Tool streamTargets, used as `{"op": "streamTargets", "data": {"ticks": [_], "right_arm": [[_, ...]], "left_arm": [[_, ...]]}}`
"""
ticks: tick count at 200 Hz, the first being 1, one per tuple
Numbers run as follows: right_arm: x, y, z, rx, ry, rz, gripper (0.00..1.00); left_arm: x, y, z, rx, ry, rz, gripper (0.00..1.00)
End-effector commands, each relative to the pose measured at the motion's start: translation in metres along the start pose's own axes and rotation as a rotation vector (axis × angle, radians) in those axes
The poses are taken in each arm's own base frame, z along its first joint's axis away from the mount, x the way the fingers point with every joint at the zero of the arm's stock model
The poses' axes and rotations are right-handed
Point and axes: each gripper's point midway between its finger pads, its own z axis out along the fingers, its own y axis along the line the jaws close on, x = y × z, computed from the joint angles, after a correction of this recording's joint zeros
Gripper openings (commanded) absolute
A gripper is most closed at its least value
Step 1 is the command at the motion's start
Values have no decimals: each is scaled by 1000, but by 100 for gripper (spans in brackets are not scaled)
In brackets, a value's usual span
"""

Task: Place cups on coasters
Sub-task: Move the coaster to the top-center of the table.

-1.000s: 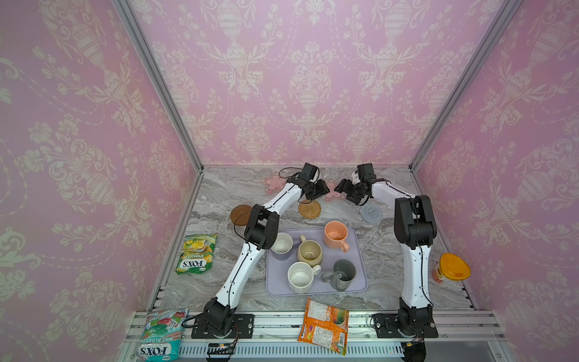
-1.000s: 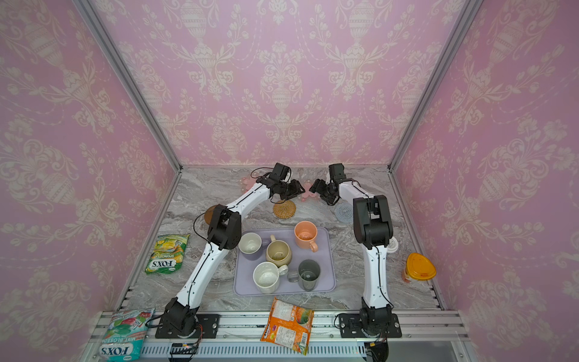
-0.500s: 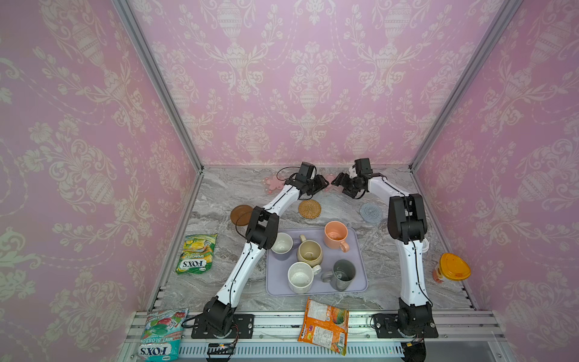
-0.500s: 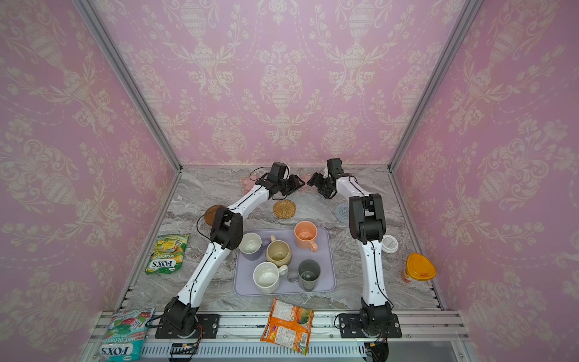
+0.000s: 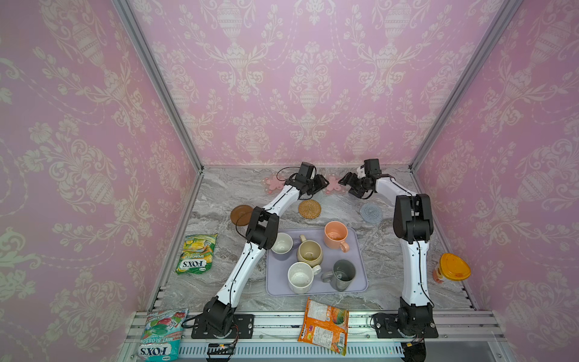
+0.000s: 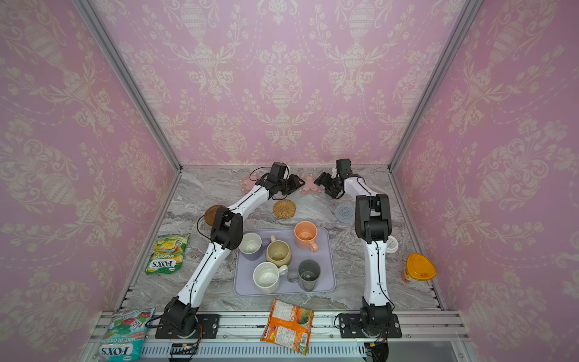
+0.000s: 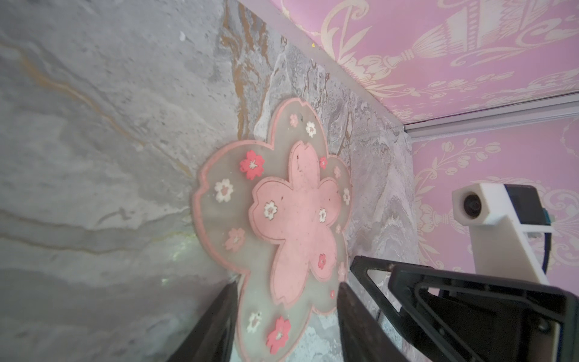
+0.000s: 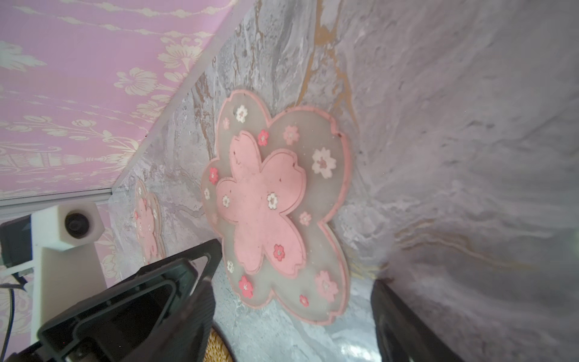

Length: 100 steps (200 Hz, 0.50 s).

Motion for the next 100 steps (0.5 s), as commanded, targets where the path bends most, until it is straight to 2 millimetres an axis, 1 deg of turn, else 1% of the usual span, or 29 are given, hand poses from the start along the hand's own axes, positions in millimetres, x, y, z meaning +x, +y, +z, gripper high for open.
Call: {"op": "streamTargets", "data": {"ticks": [1, 33, 71, 100], "right_arm": [[21, -32, 20, 75, 84, 55, 80], [15, -28, 26, 57, 83, 57, 80], [8, -24, 32, 33, 75, 69, 80], [4, -23, 34, 30, 69, 69, 80]], "left_arm": [[35, 43, 22, -102, 66, -64, 54], [39, 34, 29, -78, 47, -81, 54], [41, 31, 36, -74, 17, -107, 54], [33, 32, 35, -83, -23, -113, 54]]}}
